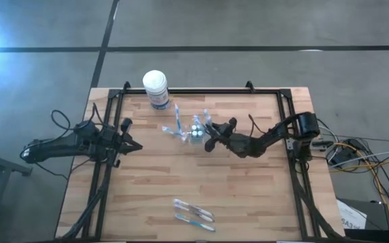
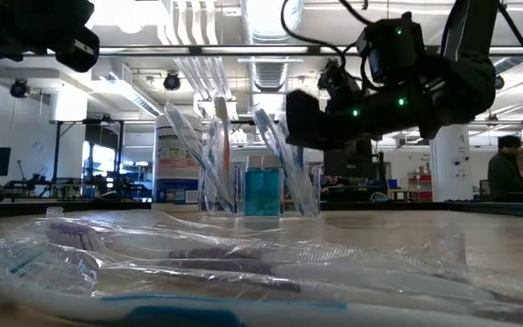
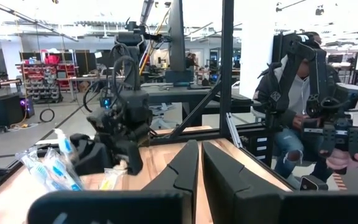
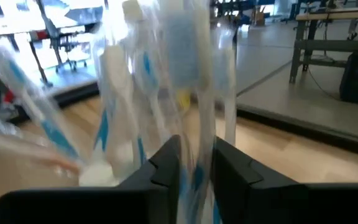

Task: Pick & Place toothbrushing station
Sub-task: Put the blue toothbrush in the transparent organizer, then put the violet toothbrush in the transparent organizer

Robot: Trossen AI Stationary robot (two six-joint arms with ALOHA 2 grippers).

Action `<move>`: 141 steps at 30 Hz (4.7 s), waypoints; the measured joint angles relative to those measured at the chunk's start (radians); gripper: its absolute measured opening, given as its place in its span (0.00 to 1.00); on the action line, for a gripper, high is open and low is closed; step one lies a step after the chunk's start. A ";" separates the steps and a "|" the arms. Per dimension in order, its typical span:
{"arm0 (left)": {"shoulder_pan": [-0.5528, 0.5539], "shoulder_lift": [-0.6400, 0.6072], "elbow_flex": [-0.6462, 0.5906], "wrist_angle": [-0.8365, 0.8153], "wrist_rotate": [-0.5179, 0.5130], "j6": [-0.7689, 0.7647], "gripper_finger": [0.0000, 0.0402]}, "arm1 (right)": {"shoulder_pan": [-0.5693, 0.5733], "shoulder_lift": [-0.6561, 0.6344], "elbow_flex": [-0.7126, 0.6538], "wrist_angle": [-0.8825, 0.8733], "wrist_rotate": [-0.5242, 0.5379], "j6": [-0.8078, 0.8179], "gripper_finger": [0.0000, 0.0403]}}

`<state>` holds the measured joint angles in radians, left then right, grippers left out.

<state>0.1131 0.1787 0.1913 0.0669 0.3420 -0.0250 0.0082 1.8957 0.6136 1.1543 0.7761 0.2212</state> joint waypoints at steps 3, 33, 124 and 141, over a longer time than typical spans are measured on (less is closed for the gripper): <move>0.000 0.000 0.000 0.000 0.000 -0.007 0.06 | 0.000 -0.016 0.001 -0.003 0.002 -0.004 0.24; 0.000 -0.003 0.019 -0.066 0.007 -0.049 0.06 | 0.437 -0.702 0.137 -0.805 0.135 -0.130 0.54; 0.000 -0.006 0.050 -0.069 0.005 -0.113 0.06 | 0.563 0.267 0.971 -1.644 -0.550 0.474 0.26; 0.000 -0.006 0.050 -0.069 0.005 -0.114 0.06 | 0.544 0.266 0.910 -1.650 -0.573 0.532 0.17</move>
<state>0.1135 0.1722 0.2409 -0.0017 0.3465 -0.1390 0.5524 2.1612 1.5235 -0.4962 0.2035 0.7536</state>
